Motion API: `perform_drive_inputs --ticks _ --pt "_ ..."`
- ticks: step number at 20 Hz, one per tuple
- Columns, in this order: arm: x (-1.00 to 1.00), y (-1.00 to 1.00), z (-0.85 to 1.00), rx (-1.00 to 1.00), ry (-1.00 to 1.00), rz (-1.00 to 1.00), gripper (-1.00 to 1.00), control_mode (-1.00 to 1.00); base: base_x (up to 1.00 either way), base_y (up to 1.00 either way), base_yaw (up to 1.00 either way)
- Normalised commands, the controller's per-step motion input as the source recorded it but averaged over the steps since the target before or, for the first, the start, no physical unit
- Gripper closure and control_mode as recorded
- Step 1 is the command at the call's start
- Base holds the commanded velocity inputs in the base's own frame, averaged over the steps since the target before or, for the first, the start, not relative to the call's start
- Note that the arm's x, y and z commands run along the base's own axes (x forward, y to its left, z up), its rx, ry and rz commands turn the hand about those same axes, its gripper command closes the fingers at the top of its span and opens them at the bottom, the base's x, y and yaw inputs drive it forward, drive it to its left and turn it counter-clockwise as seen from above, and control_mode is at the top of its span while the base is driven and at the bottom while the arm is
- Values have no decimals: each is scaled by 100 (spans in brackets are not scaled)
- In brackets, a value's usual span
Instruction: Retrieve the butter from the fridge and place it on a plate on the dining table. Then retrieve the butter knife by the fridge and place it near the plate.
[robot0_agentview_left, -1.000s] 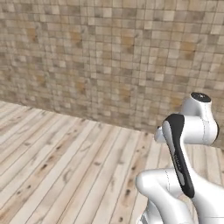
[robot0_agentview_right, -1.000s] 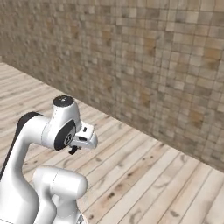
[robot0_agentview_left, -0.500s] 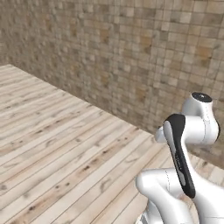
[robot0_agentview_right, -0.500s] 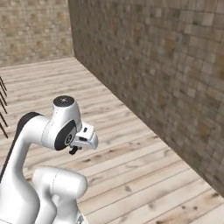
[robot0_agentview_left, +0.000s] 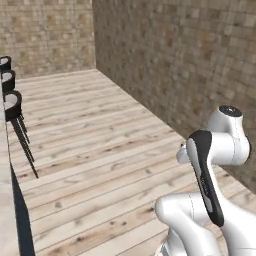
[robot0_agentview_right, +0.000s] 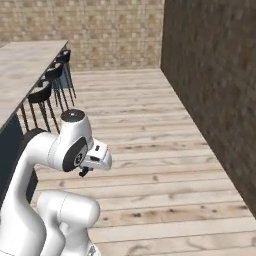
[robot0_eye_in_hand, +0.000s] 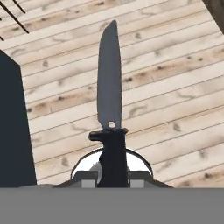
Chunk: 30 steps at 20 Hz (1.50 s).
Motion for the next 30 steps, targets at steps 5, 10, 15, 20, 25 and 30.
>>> perform_drive_inputs --ticks 5,10,15,20,25,30 --pt "0 0 0 0 0 0 100 100 100 0 43" --pt "0 0 0 0 0 0 100 100 100 0 31" --pt "0 0 0 0 0 0 100 100 100 -8 24" --pt "0 0 0 0 0 0 100 100 100 -15 21" --pt "0 0 0 0 0 0 100 100 100 -20 20" --pt "0 0 0 0 0 0 100 100 100 -43 19"
